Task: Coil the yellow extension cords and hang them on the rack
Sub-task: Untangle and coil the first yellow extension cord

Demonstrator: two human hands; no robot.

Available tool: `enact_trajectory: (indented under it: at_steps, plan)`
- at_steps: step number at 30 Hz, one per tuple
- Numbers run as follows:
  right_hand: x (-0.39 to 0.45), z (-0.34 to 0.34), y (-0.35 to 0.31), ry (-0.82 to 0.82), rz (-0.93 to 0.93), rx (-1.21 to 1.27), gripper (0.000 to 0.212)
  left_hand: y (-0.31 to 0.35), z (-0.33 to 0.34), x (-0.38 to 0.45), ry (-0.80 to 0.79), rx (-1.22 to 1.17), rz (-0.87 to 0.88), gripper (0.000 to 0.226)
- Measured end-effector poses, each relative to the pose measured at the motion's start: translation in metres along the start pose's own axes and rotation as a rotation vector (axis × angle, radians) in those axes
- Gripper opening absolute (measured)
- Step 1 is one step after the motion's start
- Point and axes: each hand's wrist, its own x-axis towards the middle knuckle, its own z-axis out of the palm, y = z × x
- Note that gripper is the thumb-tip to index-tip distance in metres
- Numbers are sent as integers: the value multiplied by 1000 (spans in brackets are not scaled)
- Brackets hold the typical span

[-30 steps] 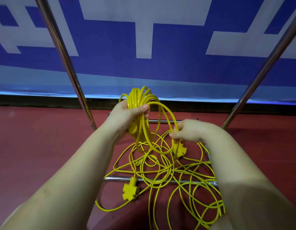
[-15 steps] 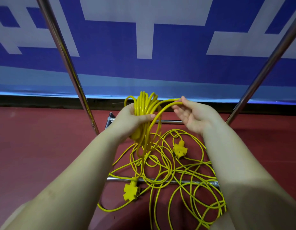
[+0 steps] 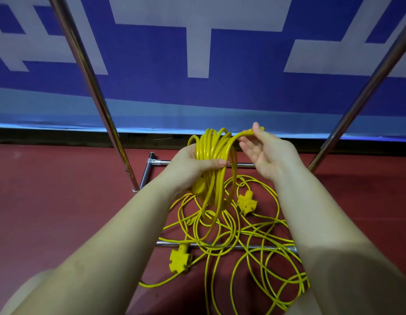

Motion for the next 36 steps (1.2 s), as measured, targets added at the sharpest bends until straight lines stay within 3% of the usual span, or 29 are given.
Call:
enact_trajectory:
  at_steps: [2, 4, 7, 9, 13, 15, 20, 25, 29, 33, 36]
  plan:
    - [-5, 1, -2, -70, -7, -116, 26, -1, -2, 2, 90, 5, 20, 25]
    - [-11, 3, 3, -177, 7, -522, 32, 1, -4, 5, 185, 0, 38, 22]
    - [-20, 3, 24, -399, -111, -1136, 24, 3, -8, 7, 264, -66, 49, 12]
    - [-21, 5, 35, -447, -219, -1218, 19, 5, -9, 8, 299, -101, 45, 8]
    - [-19, 9, 36, -389, -422, -1209, 7, 9, -15, 8, 386, -153, 67, 5]
    - [-19, 10, 38, -419, -386, -1139, 3, 12, -19, 9, 439, -166, 87, 8]
    - [-19, 5, 47, -583, -222, -1341, 7, 16, -29, 9, 562, -197, 73, 14]
    - [-15, 5, 37, -350, -289, -1049, 20, 16, -44, 13, 666, -168, 42, 23]
    - [-10, 4, 28, 14, -606, -828, 24, 13, -51, 13, 605, -43, 47, 24]
    - [-10, -3, 13, 147, -861, -990, 13, 18, -51, 6, 470, 204, 14, 15]
    - [-9, -6, 5, 175, -770, -1239, 13, 22, -47, 2, 427, 284, 18, 20]
